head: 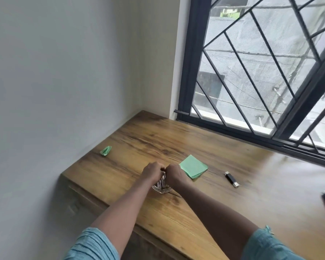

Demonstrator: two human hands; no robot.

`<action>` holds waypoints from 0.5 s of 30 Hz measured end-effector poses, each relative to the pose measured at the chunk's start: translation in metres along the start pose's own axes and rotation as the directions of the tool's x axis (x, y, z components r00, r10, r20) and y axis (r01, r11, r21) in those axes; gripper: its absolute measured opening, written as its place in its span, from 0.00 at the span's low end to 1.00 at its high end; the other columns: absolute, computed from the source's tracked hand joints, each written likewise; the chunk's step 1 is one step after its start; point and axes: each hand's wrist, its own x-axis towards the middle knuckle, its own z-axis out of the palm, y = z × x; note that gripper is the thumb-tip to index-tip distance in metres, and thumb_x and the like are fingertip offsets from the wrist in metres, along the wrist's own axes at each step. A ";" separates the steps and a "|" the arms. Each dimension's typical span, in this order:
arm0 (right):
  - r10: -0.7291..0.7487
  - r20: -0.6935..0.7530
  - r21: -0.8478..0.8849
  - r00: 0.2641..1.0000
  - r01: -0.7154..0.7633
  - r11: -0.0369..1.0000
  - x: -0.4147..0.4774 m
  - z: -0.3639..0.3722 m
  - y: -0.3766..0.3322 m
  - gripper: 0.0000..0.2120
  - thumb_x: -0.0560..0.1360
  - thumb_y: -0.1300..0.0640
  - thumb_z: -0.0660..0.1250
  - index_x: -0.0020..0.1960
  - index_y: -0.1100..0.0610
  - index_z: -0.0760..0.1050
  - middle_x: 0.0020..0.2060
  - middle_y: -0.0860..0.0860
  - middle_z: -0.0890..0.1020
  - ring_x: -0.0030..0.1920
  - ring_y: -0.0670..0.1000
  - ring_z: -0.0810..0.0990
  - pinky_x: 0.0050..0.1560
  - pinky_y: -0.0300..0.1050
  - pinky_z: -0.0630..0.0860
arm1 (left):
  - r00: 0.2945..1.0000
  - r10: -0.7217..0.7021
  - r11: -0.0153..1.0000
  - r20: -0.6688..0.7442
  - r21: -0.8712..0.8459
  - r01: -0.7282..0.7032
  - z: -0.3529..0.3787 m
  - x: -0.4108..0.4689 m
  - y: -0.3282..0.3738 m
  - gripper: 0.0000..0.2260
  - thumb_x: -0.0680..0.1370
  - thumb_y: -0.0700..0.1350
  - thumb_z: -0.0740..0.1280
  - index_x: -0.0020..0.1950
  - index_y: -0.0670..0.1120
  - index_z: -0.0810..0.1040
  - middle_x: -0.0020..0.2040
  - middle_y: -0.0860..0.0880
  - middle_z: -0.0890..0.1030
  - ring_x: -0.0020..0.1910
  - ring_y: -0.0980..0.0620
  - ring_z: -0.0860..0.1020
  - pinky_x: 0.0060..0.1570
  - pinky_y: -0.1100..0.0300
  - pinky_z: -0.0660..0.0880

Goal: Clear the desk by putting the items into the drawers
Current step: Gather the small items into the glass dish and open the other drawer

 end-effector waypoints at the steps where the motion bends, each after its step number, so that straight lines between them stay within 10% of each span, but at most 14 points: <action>1: 0.002 -0.002 -0.004 1.000 -0.002 1.000 -0.001 0.000 0.000 0.13 0.74 0.65 0.59 0.55 0.62 0.78 0.52 0.60 0.82 0.53 0.60 0.81 0.42 0.46 0.73 | 1.000 0.002 1.000 -0.004 -0.018 -0.002 0.000 0.000 -0.002 0.09 0.77 0.42 0.66 0.55 0.47 0.83 0.55 0.46 0.83 0.56 0.47 0.80 0.50 0.58 0.74; 15: 0.121 -0.387 0.180 0.914 -0.054 0.982 -0.040 0.025 0.019 0.08 0.73 0.62 0.63 0.42 0.62 0.81 0.41 0.63 0.83 0.42 0.62 0.80 0.36 0.45 0.66 | 0.938 -0.063 0.970 -0.341 -0.243 -0.023 0.031 -0.024 -0.012 0.13 0.77 0.39 0.63 0.59 0.46 0.81 0.54 0.43 0.84 0.55 0.43 0.78 0.54 0.56 0.72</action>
